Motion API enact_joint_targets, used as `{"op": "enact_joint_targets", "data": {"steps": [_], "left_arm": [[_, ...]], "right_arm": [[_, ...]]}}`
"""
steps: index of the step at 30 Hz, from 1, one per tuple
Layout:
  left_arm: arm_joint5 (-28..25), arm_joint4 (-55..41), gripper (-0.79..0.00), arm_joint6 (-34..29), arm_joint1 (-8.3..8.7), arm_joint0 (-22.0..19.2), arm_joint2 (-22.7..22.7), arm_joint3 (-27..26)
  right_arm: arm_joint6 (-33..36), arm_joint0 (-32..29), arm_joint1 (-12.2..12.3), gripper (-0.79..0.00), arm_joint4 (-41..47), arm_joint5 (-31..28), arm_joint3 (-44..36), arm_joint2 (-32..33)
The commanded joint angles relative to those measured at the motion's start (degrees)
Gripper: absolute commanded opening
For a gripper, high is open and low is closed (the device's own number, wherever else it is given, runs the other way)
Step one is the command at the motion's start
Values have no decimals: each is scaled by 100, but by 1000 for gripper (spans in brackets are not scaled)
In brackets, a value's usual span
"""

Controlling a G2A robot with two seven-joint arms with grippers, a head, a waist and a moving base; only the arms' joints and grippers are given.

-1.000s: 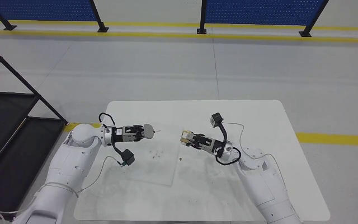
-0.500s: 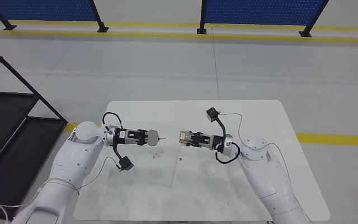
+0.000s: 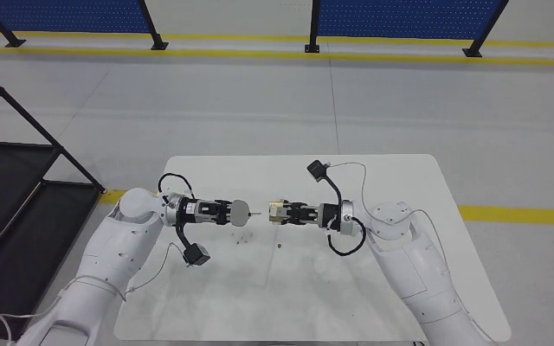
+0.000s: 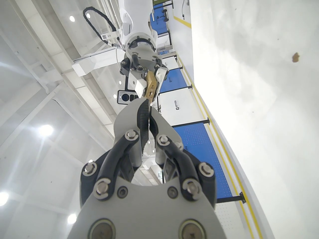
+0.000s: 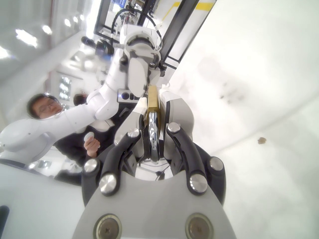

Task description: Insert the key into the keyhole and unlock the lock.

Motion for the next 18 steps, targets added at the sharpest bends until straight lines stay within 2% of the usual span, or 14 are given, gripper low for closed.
{"op": "enact_joint_targets", "data": {"steps": [1, 18], "left_arm": [[5, -28, -785, -4, 13, -10, 30, 0], [7, -321, -785, -6, 126, -41, 244, -43]], "right_arm": [[-41, 9, 0, -785, 40, -5, -6, -26], [-71, 94, 51, -785, 165, 15, 5, -212]]}}
